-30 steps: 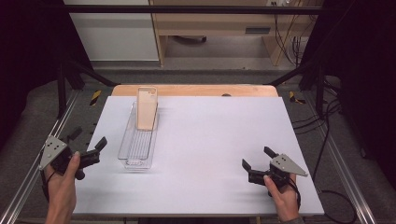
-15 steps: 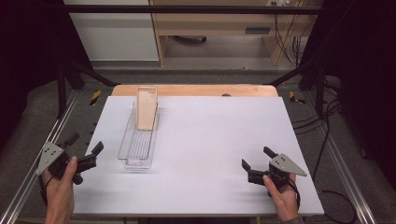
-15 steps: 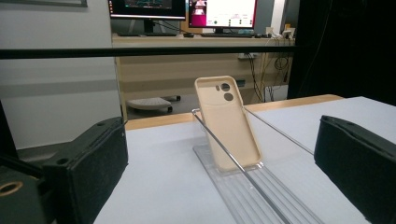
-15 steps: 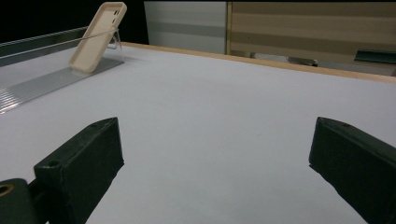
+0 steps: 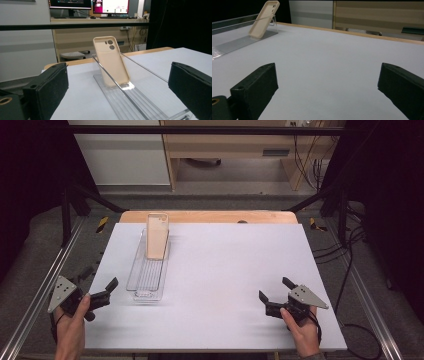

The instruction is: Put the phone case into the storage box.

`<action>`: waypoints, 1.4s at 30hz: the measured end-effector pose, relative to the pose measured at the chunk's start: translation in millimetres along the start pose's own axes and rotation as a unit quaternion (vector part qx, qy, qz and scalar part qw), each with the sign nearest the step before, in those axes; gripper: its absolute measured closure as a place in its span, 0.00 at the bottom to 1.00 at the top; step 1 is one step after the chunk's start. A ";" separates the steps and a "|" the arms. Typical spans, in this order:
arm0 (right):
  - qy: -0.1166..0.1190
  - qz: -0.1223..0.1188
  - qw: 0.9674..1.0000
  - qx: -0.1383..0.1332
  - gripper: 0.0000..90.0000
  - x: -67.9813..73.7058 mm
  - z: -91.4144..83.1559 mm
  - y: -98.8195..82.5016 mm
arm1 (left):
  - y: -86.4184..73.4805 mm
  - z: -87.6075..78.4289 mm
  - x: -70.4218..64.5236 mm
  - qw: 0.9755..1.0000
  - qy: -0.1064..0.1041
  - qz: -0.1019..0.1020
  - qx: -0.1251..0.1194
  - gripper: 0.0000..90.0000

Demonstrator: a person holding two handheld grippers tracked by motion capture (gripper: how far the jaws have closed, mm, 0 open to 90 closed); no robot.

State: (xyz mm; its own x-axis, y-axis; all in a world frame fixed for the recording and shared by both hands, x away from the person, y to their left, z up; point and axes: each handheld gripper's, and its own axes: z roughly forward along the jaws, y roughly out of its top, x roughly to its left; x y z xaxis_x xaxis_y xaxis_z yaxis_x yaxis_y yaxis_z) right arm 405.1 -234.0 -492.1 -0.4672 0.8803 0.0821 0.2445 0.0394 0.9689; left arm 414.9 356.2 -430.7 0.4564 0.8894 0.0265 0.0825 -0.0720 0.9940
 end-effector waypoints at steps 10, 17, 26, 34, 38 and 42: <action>0.001 -0.004 1.000 -0.002 0.03 -0.4 -0.2 -0.4 | -5.8 4.3 -12.7 1.000 -0.016 0.009 -0.007 0.03; 0.001 -0.013 1.000 -0.004 0.03 -0.7 -0.4 -0.9 | -13.5 5.4 -17.7 1.000 -0.024 0.007 -0.012 0.03; -0.001 -0.018 1.000 -0.004 0.03 -1.0 -0.2 -1.2 | -18.0 3.2 -22.3 0.999 -0.035 0.014 -0.017 0.03; -0.002 -0.021 1.000 -0.005 0.03 -0.8 0.1 -1.5 | -23.8 1.1 -28.3 0.999 -0.045 0.015 -0.013 0.03; -0.003 -0.026 1.000 -0.006 0.03 -0.7 0.7 -1.6 | -24.0 -0.5 -33.3 0.998 -0.058 0.022 -0.012 0.03; -0.005 -0.033 0.999 -0.007 0.03 -0.9 1.4 -1.9 | -26.0 -0.4 -38.0 0.997 -0.064 0.030 -0.007 0.03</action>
State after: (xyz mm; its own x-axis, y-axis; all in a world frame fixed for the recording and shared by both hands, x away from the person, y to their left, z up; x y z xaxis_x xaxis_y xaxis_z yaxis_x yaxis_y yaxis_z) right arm 406.2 -234.2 -494.4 -0.4733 0.8808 0.0148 0.2008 0.0915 0.9754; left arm 395.0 324.4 -457.5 0.5697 0.8187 0.0723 0.0407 -0.1160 0.9924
